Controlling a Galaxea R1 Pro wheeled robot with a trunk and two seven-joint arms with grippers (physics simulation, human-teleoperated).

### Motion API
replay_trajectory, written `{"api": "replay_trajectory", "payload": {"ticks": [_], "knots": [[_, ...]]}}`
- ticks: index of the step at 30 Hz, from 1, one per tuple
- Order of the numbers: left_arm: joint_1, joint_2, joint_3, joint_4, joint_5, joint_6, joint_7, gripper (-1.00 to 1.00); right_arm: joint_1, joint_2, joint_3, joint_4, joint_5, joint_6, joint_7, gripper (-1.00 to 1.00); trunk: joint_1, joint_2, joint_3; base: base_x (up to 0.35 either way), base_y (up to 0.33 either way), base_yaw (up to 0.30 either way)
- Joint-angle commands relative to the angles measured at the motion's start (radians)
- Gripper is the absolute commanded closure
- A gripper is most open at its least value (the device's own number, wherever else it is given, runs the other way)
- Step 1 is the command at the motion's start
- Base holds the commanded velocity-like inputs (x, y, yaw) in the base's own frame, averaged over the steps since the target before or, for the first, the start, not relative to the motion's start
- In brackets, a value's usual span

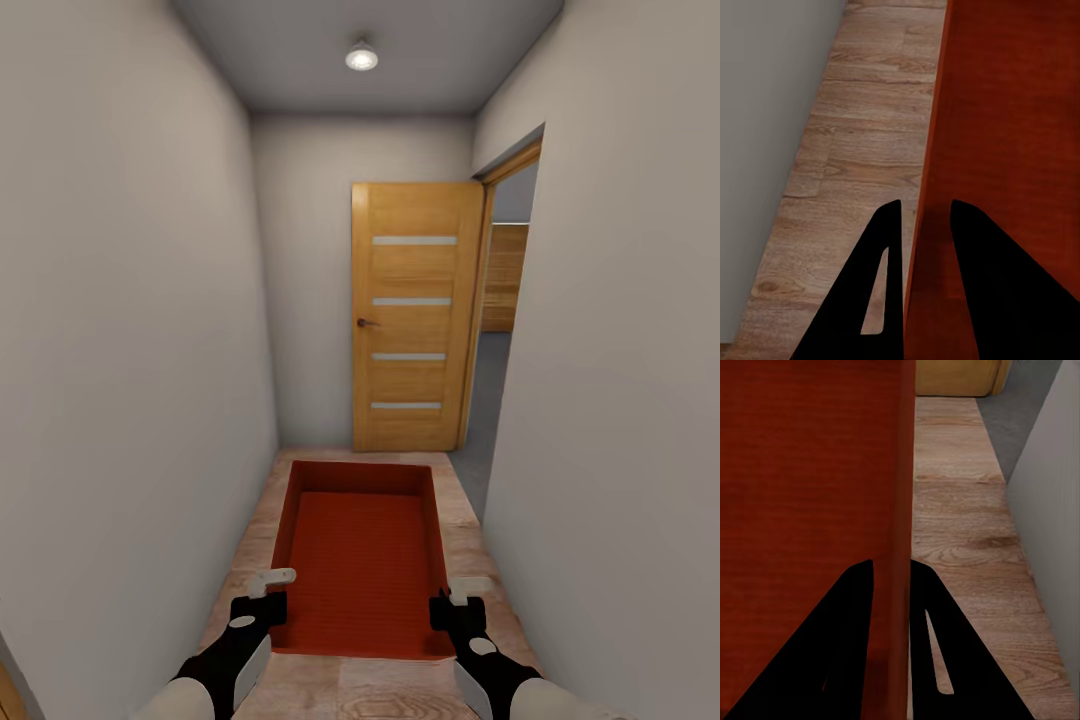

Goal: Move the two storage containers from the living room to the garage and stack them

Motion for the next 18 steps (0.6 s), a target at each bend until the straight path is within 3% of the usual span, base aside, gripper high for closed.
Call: {"api": "replay_trajectory", "payload": {"ticks": [1,18], "knots": [[-0.002,0.031,0.047,-0.004,-0.018,-0.046,0.012,1.0,0.0,0.0,-0.05,0.001,-0.006,-0.001,0.0,1.0,0.001,-0.001,-0.002,0.322,0.0,0.0],[-0.002,0.032,0.047,-0.003,-0.018,-0.046,0.012,1.0,0.0,0.0,-0.05,0.001,-0.006,-0.001,0.001,1.0,0.001,-0.001,-0.002,0.322,0.0,0.0]]}}
